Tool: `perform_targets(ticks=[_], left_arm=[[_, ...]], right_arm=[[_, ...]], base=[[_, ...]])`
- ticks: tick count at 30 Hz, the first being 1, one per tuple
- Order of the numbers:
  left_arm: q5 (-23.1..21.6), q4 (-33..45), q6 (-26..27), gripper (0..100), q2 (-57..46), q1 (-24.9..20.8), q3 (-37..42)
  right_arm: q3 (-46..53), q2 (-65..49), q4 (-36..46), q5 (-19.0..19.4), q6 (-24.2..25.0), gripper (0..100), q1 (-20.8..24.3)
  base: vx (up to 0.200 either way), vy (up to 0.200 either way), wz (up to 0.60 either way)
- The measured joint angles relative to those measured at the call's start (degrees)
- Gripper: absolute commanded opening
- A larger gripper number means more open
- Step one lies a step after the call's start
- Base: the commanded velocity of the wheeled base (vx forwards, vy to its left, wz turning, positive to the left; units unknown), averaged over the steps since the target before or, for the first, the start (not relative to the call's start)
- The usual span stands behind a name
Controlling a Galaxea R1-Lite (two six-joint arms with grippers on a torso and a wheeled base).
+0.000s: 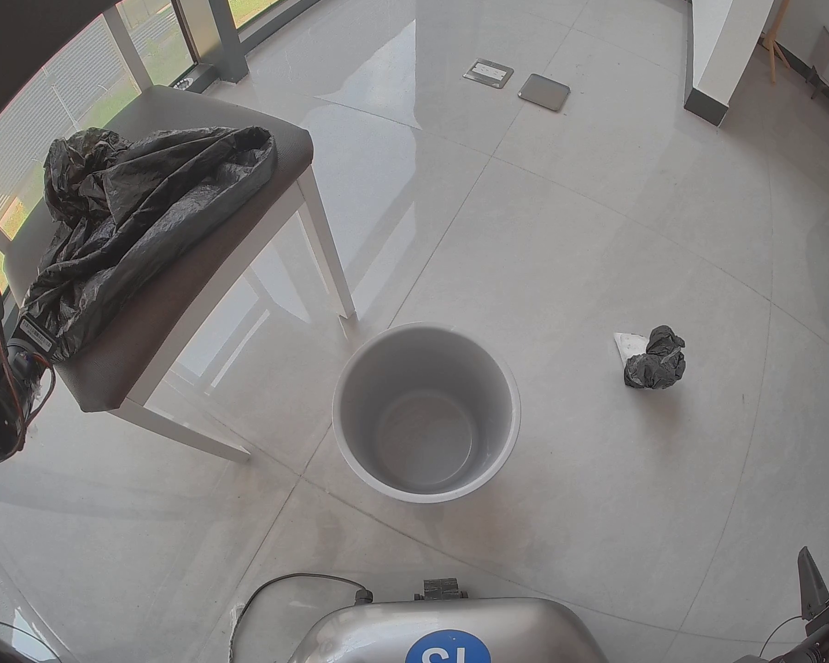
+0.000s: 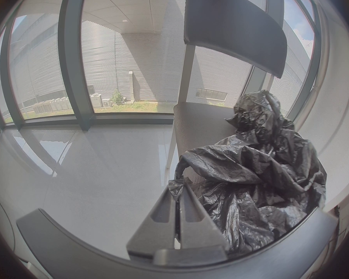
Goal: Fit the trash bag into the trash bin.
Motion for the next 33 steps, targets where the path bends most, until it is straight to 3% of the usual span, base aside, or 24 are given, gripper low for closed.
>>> perform_targets(ticks=[12, 18, 26, 33], left_arm=[[-0.61, 0.78, -0.35, 0, -4.17, 0.09, 3.12], [-3.69, 7.58, 0.98, 0, -12.41, -0.35, 4.24], [-9.45, 16.63, 13.7, 0, -21.24, -5.6, 1.46], [-10.54, 19.64, 25.34, 0, -25.44, -12.8, -0.71]], right_arm=[[-0.02, 0.0, -0.02, -0.05, -0.24, 100, 0.0], [-0.02, 0.0, 0.04, 0.02, -0.65, 100, 0.0], [-0.02, 0.37, 0.04, 0.68, 0.35, 100, 0.63], [-0.02, 1.0, 0.06, 0.83, 0.49, 100, 1.02]], base=[[0.0, 0.0, 0.0], [0.0, 0.0, 0.0], [0.0, 0.0, 0.0], [0.0, 0.0, 0.0]])
